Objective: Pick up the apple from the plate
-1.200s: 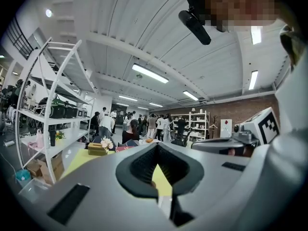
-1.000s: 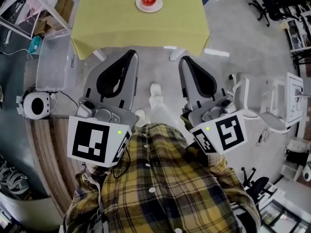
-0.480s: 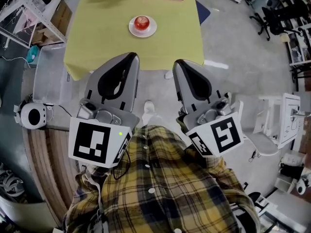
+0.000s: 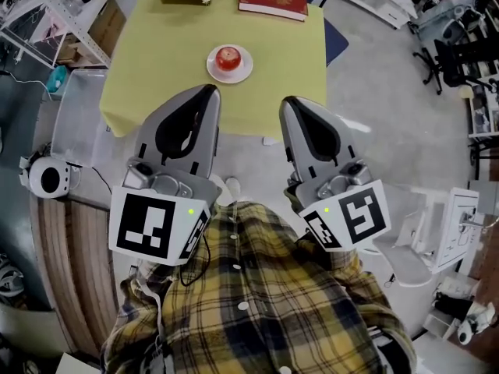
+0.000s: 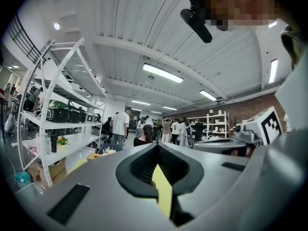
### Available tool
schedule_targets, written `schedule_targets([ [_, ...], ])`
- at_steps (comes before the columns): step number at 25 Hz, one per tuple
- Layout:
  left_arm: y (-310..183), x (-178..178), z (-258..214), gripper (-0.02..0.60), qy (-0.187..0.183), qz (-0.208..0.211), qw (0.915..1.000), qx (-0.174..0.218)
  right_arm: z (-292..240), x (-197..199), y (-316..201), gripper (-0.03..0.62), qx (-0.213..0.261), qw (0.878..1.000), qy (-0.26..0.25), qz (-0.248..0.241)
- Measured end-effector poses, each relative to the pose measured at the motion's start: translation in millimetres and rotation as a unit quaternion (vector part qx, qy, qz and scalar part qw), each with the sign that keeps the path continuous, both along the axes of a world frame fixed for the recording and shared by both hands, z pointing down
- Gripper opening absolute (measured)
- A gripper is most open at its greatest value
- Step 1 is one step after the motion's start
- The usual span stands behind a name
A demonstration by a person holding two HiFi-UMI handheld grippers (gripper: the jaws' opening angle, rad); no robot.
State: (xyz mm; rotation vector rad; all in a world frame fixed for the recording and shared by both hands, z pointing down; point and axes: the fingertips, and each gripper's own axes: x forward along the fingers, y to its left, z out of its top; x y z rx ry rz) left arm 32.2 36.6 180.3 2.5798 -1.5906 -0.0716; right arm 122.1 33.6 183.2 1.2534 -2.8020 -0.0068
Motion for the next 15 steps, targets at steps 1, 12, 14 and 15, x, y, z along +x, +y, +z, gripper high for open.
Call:
schedule_targets([
  [1,-5,-2,1,0.005,0.0,-0.004,1.0,-0.002,2,-2,-5,-0.003,-0.003,1.0,-0.001,-0.004],
  [12,-94,-44,10,0.005,-0.007,0.013,0.9999,-0.007,8,-49,-91,-0.003,-0.006,1.0,-0.01,0.005],
  [14,-120,-56,8,0.005,-0.008,0.026,0.9996,-0.006,7,-64,-115,-0.003,-0.005,1.0,-0.012,0.015],
  [15,-134,-63,6,0.005,-0.01,0.033,0.9994,-0.004,6,-71,-127,-0.003,-0.003,1.0,-0.013,0.021],
])
